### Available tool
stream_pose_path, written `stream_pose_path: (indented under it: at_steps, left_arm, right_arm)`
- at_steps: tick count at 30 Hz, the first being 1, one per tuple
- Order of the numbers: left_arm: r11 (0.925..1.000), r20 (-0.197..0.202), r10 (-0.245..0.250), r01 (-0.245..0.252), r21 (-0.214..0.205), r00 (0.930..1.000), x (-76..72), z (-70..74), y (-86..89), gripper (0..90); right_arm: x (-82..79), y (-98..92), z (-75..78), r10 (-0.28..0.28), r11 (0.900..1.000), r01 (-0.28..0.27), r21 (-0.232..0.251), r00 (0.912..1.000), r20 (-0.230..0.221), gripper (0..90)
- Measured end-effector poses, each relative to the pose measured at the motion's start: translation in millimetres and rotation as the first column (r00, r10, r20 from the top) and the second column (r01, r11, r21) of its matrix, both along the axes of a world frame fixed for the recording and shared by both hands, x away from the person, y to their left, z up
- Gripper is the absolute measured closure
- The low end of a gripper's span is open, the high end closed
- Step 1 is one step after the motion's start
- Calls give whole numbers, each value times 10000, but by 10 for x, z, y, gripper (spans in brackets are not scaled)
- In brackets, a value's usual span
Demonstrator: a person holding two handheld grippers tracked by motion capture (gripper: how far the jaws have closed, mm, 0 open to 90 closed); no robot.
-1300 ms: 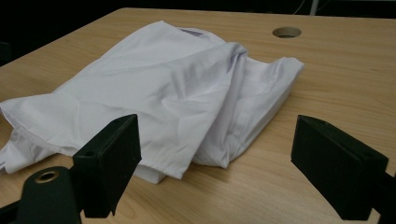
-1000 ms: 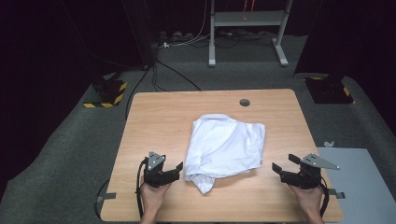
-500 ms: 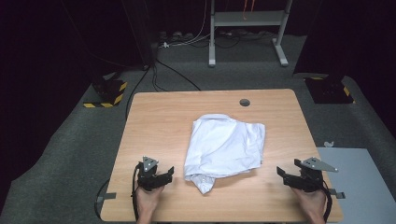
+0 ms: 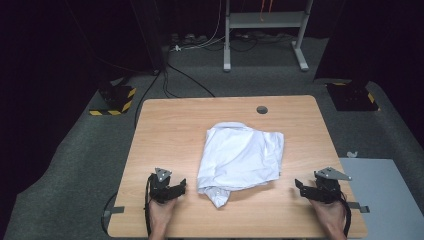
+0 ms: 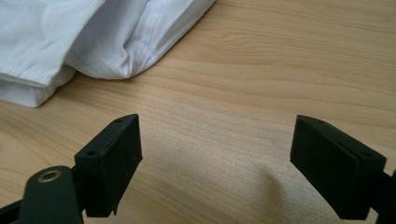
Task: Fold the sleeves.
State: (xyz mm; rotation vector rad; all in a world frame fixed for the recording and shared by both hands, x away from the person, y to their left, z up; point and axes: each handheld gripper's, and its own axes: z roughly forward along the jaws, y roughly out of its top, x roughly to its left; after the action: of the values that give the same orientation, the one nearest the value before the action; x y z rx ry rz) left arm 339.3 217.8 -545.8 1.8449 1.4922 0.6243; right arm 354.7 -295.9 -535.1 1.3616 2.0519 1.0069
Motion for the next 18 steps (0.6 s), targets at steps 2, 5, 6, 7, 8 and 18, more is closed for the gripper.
stream_pose_path:
  at_steps: [2,5,6,7,8,18]
  left_arm:
    - [9999,19,-14,14,156,10000,7,-3,-14,215]
    - [9992,101,-38,34,402,9999,7,-15,-40,211]
    - [9990,111,-44,39,450,9999,6,-16,-47,210]
    - [9990,115,-59,54,452,9999,6,-16,-51,207]
    - [9989,116,-73,68,455,9999,8,-16,-53,207]
    - [9989,85,-126,122,462,9999,4,-16,-58,198]
  right_arm:
    - [3,3,-13,-31,10000,30,-16,10000,-66,163]
    - [4,5,-24,-71,10000,70,-65,9999,-126,163]
    - [2,4,-25,-82,9999,81,-62,9999,-136,163]
    - [2,2,-27,-77,9999,76,-89,9999,-129,163]
    - [3,-1,-29,-69,9999,68,-125,9999,-121,163]
    - [13,-10,-44,-143,9998,141,-127,9996,-223,161]
